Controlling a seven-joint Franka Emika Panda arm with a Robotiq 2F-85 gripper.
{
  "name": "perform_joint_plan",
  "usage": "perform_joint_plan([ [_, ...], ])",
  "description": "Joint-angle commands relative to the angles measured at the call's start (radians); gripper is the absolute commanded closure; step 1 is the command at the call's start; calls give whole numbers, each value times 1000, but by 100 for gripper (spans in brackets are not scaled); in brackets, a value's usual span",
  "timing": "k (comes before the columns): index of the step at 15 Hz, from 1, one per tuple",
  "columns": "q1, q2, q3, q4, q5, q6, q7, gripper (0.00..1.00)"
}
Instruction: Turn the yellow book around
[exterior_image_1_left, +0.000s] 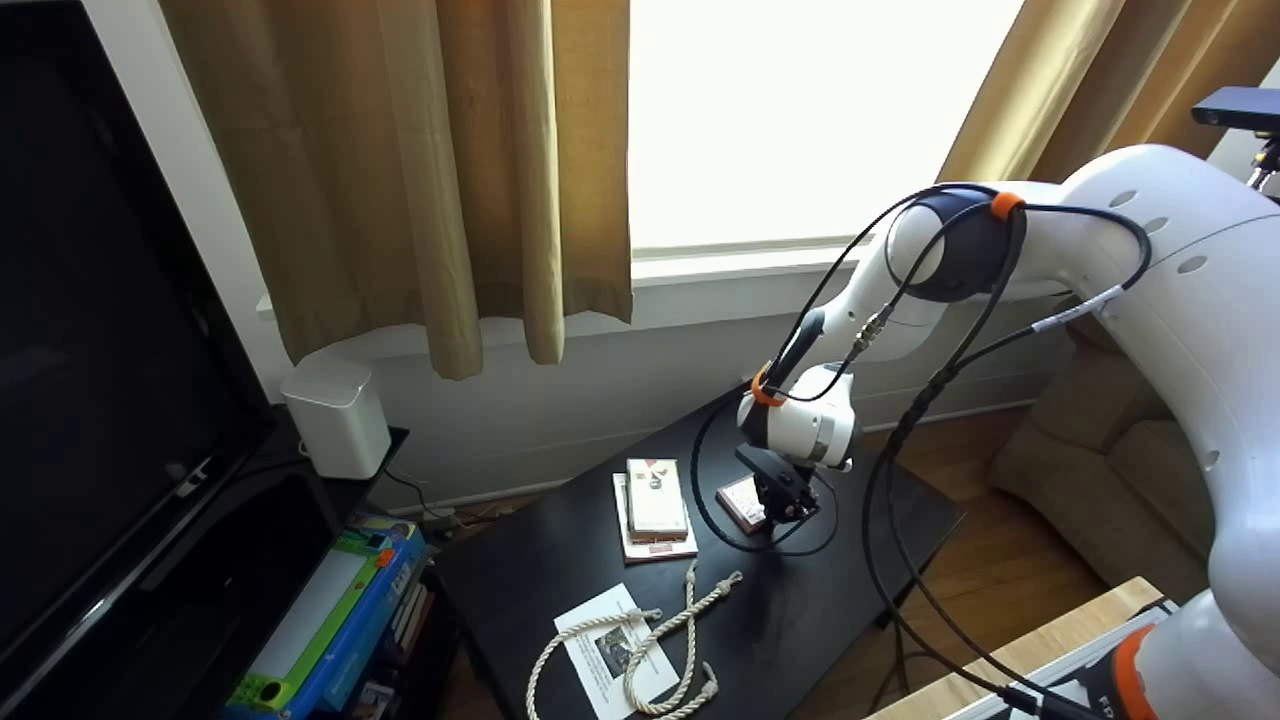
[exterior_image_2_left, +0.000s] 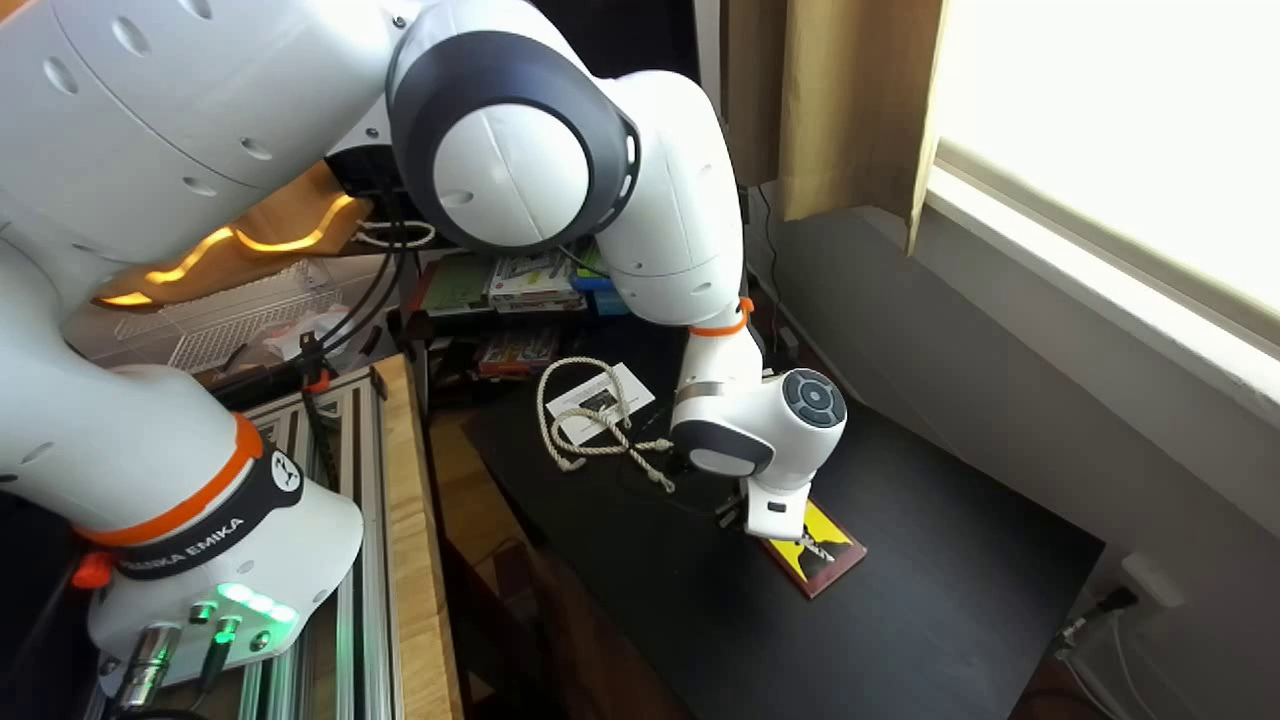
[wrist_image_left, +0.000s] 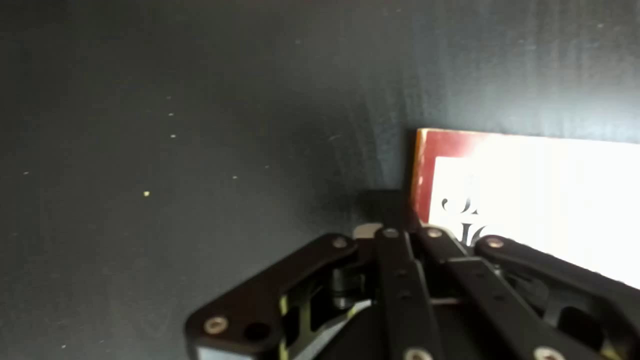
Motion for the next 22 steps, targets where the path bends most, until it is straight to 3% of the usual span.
perform_joint_plan([
  [1,-56,62,69,81,59,62,-49,100],
  [7,-70,101,97,158,81,144,-56,100],
  [10,-112,59,150,119,65,148,-140,100],
  [13,-113,20,150,82,70,128,-185,100],
  [22,51,-64,-93,14,-17,77,-252,100],
])
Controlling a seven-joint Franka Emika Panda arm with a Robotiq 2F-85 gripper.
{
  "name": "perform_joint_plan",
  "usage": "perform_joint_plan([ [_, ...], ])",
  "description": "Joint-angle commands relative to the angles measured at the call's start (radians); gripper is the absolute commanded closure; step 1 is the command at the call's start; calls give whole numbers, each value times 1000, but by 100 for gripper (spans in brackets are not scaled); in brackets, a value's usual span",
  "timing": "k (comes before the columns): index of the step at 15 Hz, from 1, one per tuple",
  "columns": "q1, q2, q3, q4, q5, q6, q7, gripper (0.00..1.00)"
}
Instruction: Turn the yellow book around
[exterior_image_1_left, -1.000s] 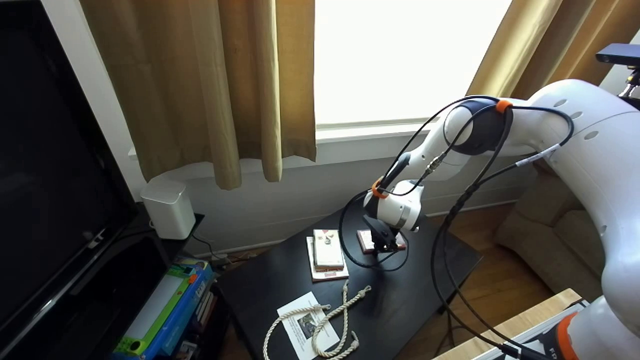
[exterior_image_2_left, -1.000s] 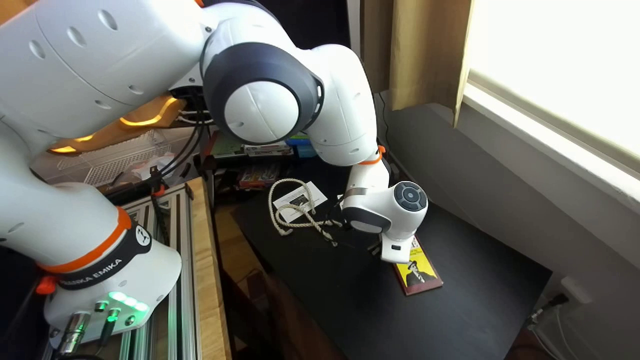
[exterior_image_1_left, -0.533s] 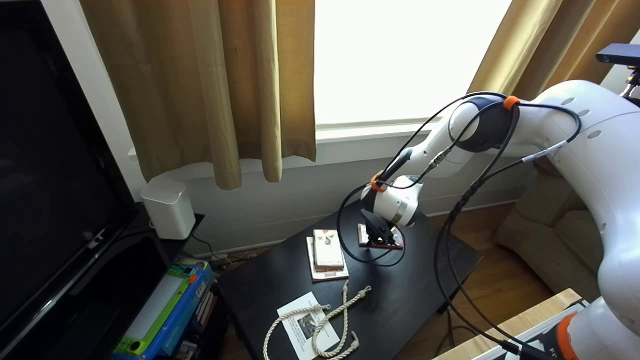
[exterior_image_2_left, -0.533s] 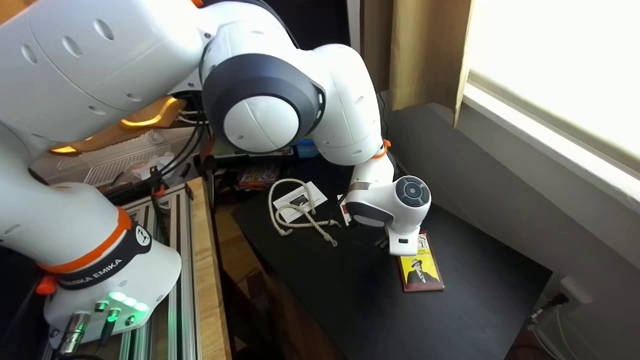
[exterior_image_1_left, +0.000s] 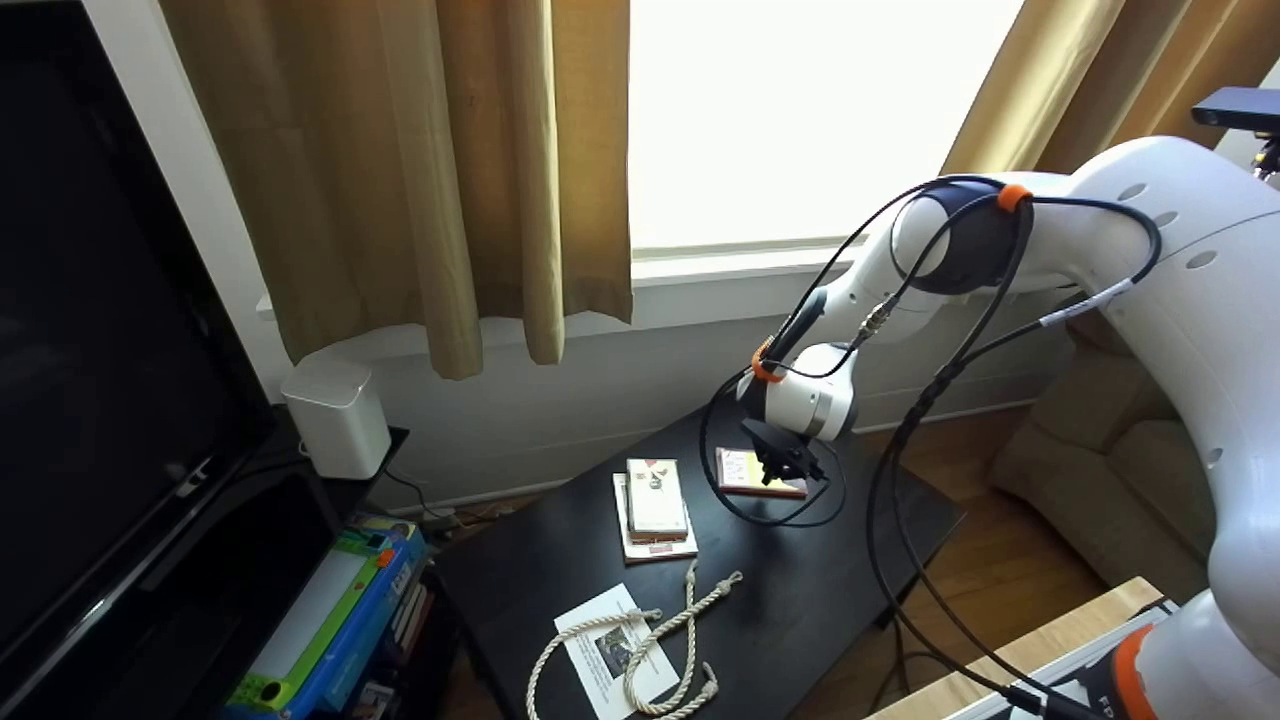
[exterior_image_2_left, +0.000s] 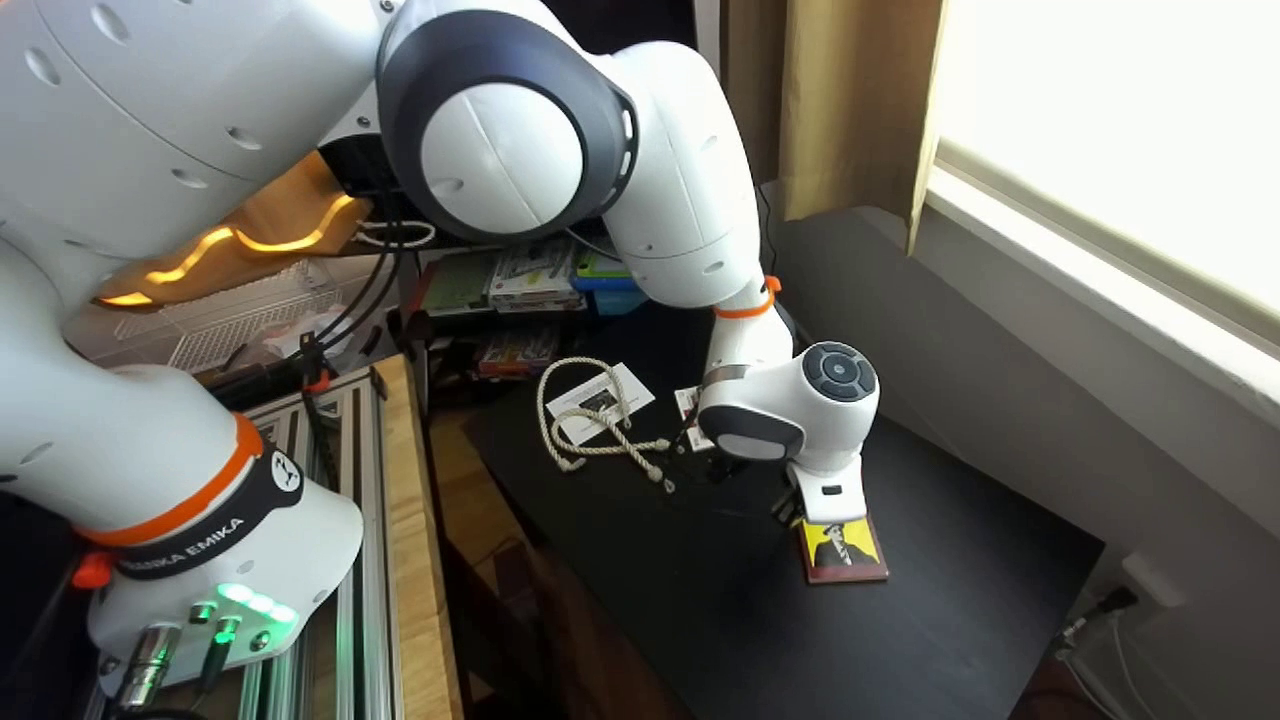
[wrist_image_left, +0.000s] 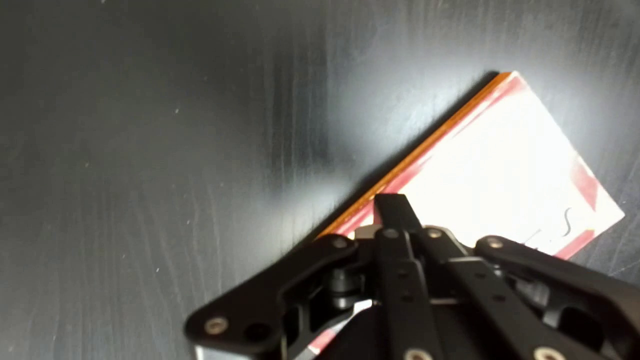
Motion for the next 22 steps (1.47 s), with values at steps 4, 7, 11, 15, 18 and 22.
perform_joint_plan([
  [4,26,-1,-80,-1,-107,-22,-131,100],
  [7,-10,29,-55,27,-136,20,-213,100],
  [11,-50,78,-32,74,-163,67,-290,100],
  [15,-74,125,-20,126,-174,38,-321,100],
  [18,-55,126,-47,138,-176,-44,-296,100],
  [22,-26,118,-66,154,-169,-181,-257,100],
])
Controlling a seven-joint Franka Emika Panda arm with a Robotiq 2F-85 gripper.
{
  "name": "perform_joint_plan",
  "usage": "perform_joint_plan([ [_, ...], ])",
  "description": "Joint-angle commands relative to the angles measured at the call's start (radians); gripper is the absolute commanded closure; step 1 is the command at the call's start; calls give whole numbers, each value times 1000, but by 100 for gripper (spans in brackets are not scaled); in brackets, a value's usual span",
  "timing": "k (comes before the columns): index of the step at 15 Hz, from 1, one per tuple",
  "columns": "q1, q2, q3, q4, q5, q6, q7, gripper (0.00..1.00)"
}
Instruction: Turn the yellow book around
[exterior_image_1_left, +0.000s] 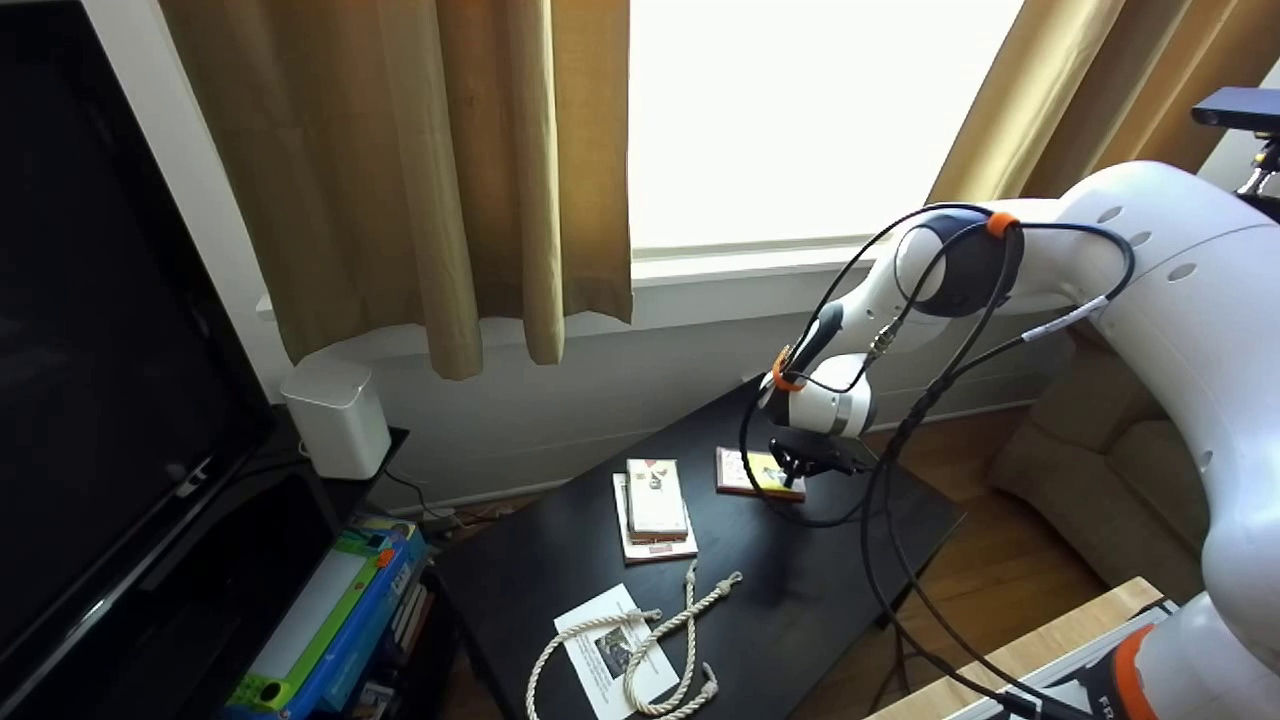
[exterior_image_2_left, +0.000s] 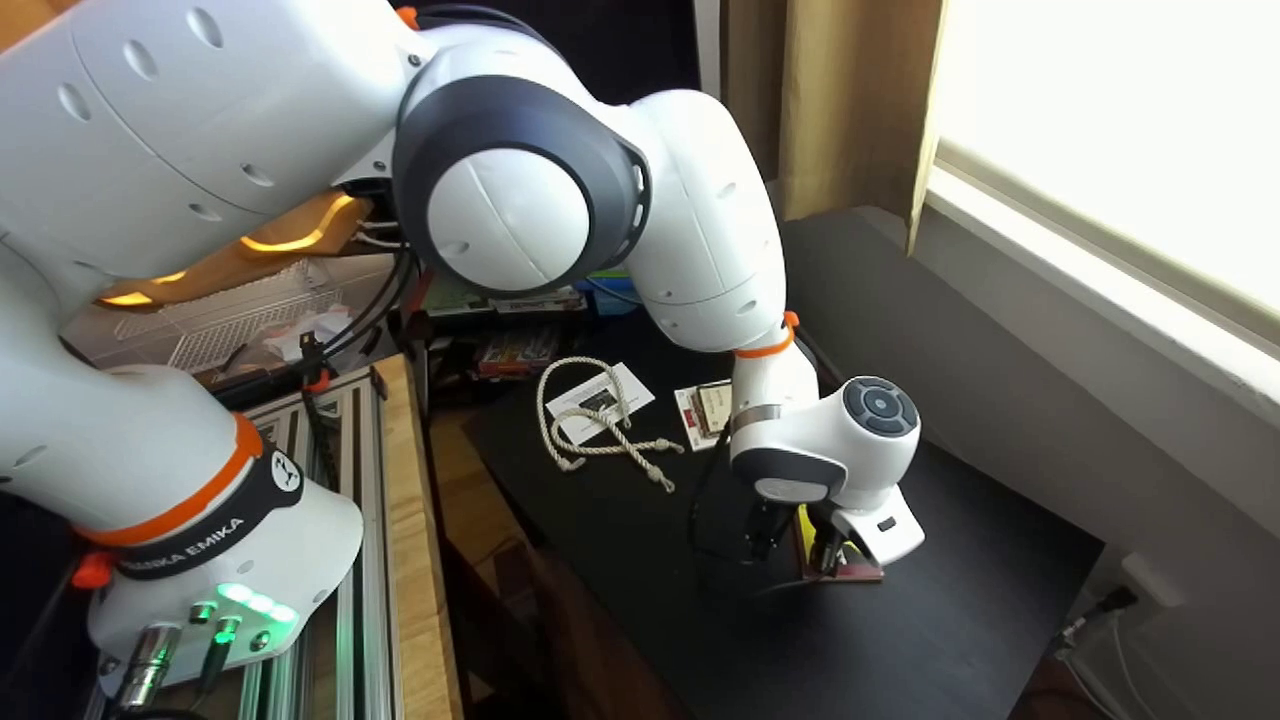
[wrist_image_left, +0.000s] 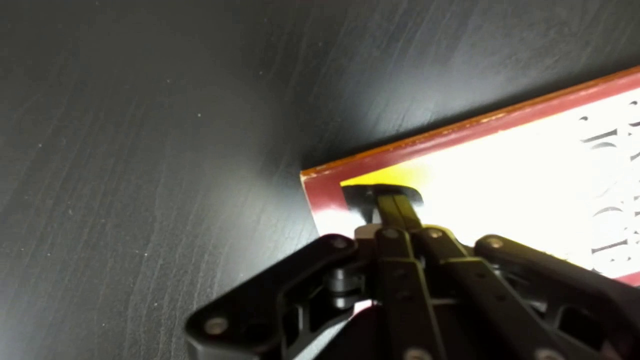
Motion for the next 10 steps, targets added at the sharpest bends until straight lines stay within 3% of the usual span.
perform_joint_plan([
  [1,25,37,-14,36,-14,-123,59,100],
  [5,61,36,-31,48,-1,-213,145,100],
  [10,109,41,-45,42,24,-230,284,100],
])
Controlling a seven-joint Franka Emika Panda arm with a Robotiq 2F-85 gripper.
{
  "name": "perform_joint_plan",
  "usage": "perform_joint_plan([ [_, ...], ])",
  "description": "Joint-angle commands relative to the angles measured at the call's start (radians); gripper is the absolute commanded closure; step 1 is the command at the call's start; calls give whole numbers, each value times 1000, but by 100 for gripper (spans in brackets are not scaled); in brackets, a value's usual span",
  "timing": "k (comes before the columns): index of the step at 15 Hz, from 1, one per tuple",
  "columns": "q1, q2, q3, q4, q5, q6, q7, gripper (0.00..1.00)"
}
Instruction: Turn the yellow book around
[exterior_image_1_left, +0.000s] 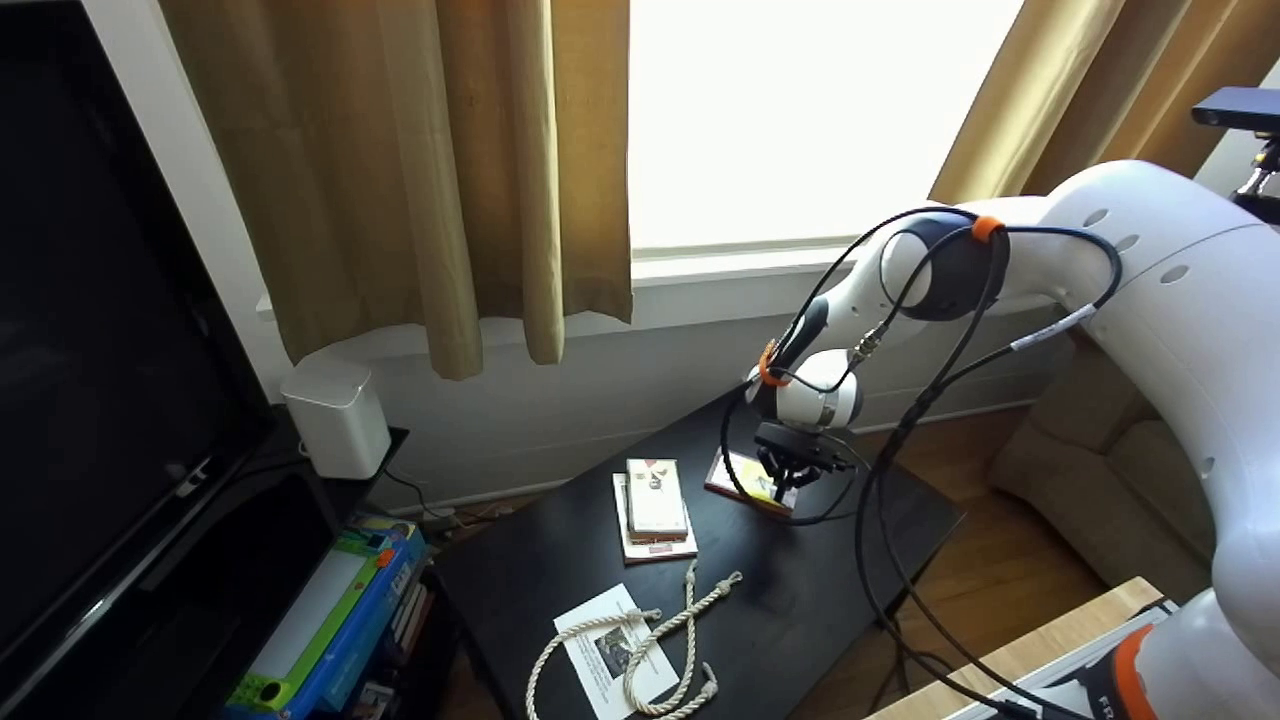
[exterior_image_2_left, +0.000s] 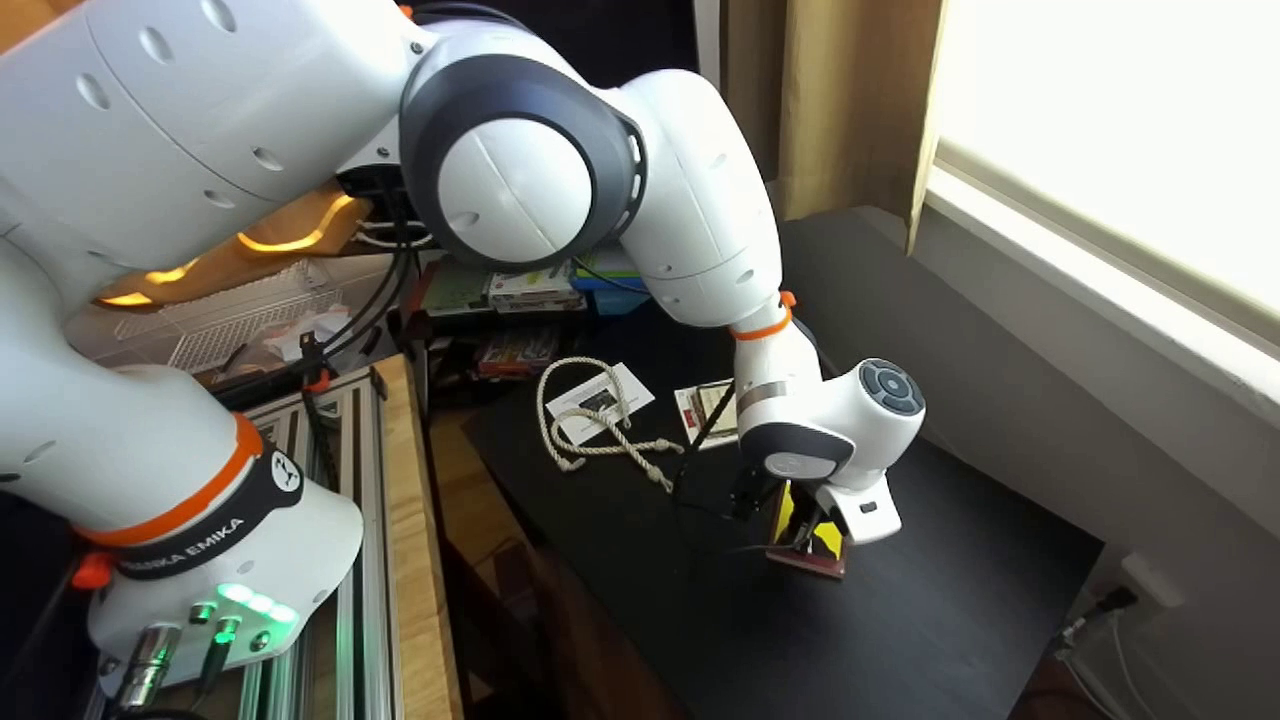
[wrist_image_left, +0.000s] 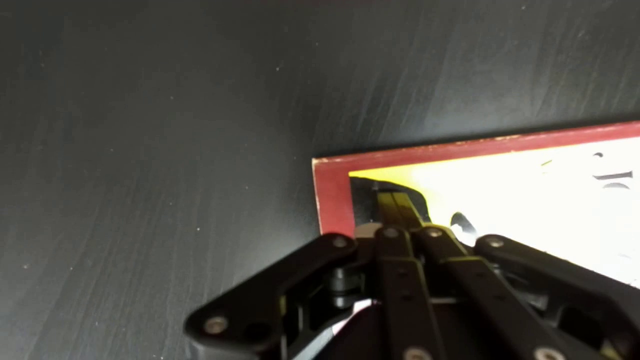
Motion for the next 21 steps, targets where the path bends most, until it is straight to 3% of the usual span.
perform_joint_plan([
  [1,47,45,-11,6,27,-26,106,100],
  [14,89,45,1,-16,54,-25,321,100],
  [21,68,-27,28,-63,48,7,272,100],
])
